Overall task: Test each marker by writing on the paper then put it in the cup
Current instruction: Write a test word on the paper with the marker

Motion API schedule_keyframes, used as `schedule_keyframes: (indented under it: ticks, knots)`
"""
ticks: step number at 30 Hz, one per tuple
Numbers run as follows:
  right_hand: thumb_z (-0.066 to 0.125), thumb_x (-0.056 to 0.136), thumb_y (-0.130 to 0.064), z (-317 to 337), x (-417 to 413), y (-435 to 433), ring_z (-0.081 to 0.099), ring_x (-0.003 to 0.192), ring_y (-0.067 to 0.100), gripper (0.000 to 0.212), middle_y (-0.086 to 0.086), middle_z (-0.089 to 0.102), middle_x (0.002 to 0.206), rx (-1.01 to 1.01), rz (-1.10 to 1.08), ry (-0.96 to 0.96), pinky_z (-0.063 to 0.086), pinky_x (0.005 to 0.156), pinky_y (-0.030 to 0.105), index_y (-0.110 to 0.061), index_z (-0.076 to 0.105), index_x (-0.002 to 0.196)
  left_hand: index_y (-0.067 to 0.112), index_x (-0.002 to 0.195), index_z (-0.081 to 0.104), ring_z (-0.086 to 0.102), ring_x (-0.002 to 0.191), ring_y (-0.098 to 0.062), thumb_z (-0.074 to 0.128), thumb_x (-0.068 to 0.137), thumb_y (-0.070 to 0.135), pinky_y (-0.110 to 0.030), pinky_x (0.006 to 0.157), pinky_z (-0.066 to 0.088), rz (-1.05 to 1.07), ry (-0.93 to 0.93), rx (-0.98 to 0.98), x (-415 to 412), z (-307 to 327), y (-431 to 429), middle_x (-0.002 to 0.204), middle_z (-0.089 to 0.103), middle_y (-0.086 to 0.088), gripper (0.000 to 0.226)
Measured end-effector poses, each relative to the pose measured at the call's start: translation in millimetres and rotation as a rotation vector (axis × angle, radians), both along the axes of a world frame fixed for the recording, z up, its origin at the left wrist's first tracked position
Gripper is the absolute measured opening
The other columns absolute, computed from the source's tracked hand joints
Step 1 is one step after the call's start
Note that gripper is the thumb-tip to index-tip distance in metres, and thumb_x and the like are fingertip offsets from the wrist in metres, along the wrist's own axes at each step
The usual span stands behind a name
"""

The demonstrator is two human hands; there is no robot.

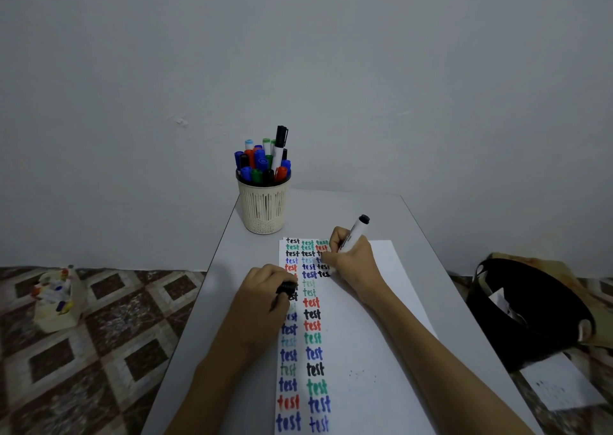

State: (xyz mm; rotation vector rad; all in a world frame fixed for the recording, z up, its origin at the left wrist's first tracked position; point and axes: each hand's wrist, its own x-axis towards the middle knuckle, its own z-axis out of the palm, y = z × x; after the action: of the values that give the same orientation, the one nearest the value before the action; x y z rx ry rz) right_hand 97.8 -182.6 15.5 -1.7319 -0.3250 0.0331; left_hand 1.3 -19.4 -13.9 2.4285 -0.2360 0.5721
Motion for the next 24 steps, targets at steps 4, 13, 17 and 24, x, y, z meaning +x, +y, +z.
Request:
schedule_keyframes:
  ticks: [4, 13, 17, 24]
  knots:
    - [0.062, 0.077, 0.015, -1.6, 2.6, -2.3, 0.06, 0.058, 0.009, 0.039, 0.001, 0.049, 0.058, 0.062, -0.075, -0.007, 0.048, 0.05, 0.025, -0.011, 0.039, 0.059, 0.014, 0.101, 0.063, 0.05, 0.098, -0.012, 0.043, 0.082, 0.015, -0.008, 0.081, 0.034, -0.001, 0.001, 0.009, 1.2, -0.9, 0.0, 0.104, 0.06, 0.002, 0.028]
    - [0.057, 0.077, 0.015, -3.1, 3.9, 0.0, 0.058, 0.065, 0.018, 0.038, 0.003, 0.048, 0.06, 0.045, -0.08, -0.03, 0.047, 0.052, 0.026, -0.012, 0.037, 0.059, 0.014, 0.101, 0.063, 0.05, 0.097, -0.011, 0.042, 0.081, 0.016, -0.009, 0.08, 0.034, -0.001, -0.004, -0.004, 1.6, -1.4, 0.0, 0.103, 0.06, 0.002, 0.029]
    - [0.061, 0.076, 0.012, -3.4, 1.8, 1.9, 0.055, 0.058, 0.009, 0.038, -0.002, 0.049, 0.057, -0.012, -0.069, -0.048, 0.044, 0.05, 0.023, -0.013, 0.038, 0.06, 0.013, 0.101, 0.063, 0.05, 0.097, -0.012, 0.031, 0.08, 0.03, -0.01, 0.081, 0.035, -0.014, -0.01, -0.001, 1.8, -1.6, 0.5, 0.103, 0.06, 0.002, 0.041]
    - [0.058, 0.077, 0.019, -1.8, 2.2, 1.1, 0.056, 0.057, 0.01, 0.04, 0.004, 0.048, 0.058, 0.063, 0.011, 0.032, 0.049, 0.05, 0.021, -0.01, 0.037, 0.06, 0.013, 0.101, 0.063, 0.05, 0.097, -0.012, 0.035, 0.082, 0.026, -0.009, 0.082, 0.034, -0.013, -0.02, -0.01, 1.6, -2.1, 1.1, 0.104, 0.06, 0.002, 0.036]
